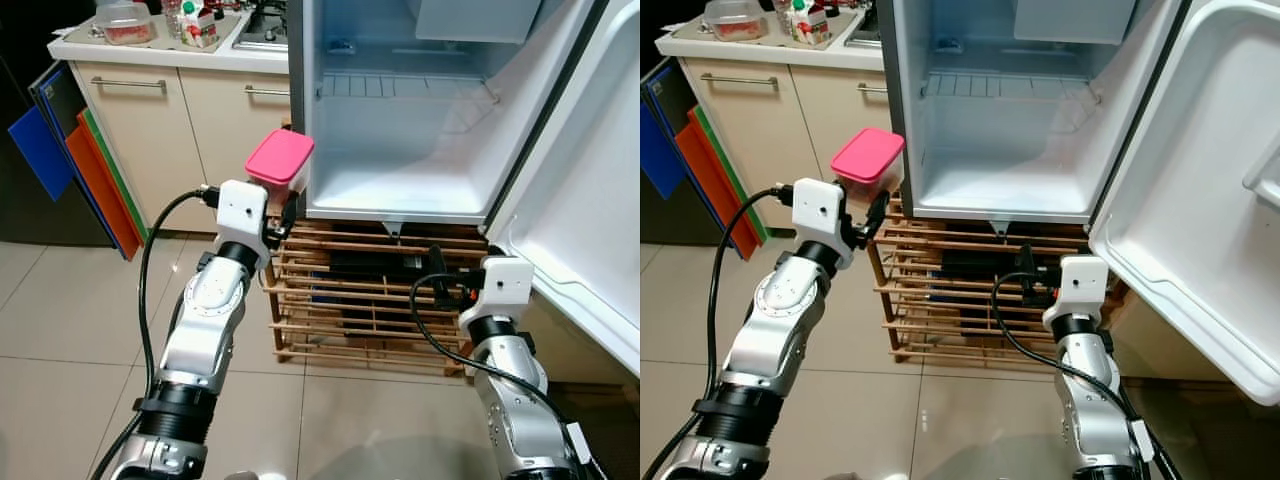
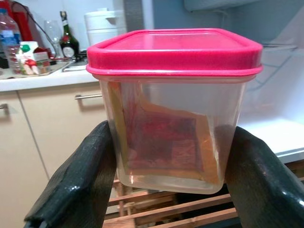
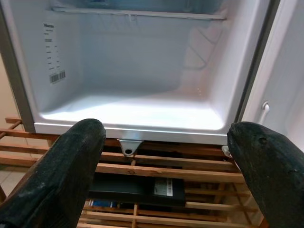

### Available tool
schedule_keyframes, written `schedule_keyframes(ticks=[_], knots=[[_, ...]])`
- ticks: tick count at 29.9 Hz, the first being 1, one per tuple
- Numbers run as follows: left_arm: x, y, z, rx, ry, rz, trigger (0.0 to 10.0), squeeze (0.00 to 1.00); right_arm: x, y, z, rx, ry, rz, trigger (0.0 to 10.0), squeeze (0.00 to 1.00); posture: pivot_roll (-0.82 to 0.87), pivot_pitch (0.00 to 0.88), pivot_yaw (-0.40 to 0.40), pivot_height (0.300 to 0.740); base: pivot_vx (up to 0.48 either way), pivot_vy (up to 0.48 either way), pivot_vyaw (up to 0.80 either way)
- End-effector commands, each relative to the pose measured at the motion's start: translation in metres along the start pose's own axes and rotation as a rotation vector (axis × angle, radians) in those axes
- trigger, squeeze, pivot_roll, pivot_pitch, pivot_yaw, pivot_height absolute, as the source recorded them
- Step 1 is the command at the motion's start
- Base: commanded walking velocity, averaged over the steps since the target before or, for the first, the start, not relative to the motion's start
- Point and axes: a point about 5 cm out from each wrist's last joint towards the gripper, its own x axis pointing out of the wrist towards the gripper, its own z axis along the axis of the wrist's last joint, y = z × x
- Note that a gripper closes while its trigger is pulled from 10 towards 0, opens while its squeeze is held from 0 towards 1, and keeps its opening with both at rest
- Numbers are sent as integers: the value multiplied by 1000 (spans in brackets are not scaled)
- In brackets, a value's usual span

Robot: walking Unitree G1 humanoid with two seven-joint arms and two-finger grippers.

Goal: Restocking fridge

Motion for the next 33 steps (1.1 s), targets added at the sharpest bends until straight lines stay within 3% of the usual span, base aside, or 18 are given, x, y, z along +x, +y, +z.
schedule_keyframes(ticks=[1,16,19,26,29,33], knots=[[2,-2,2,9,-11,-14,0,0,0,-2,4,-8,-11,-1,10000,0,-7,23,4,740,0,0,0],[7,-7,3,17,-18,-38,0,0,0,-1,1,-11,-5,15,10000,0,-7,11,11,740,0,0,0],[17,-9,8,26,-26,-37,0,0,-4,-2,-7,-21,22,28,10000,0,-5,9,10,740,0,0,0],[41,-15,26,21,-78,-52,0,0,-29,-11,-36,-70,119,54,10000,0,-19,22,16,740,0,0,0],[47,-16,31,23,-93,-58,0,0,-31,-10,-38,-56,127,58,10000,0,-23,26,19,740,0,0,0],[58,-21,40,10,-118,-64,0,0,-33,3,-30,-10,91,164,10000,0,-26,32,23,740,0,0,0]])
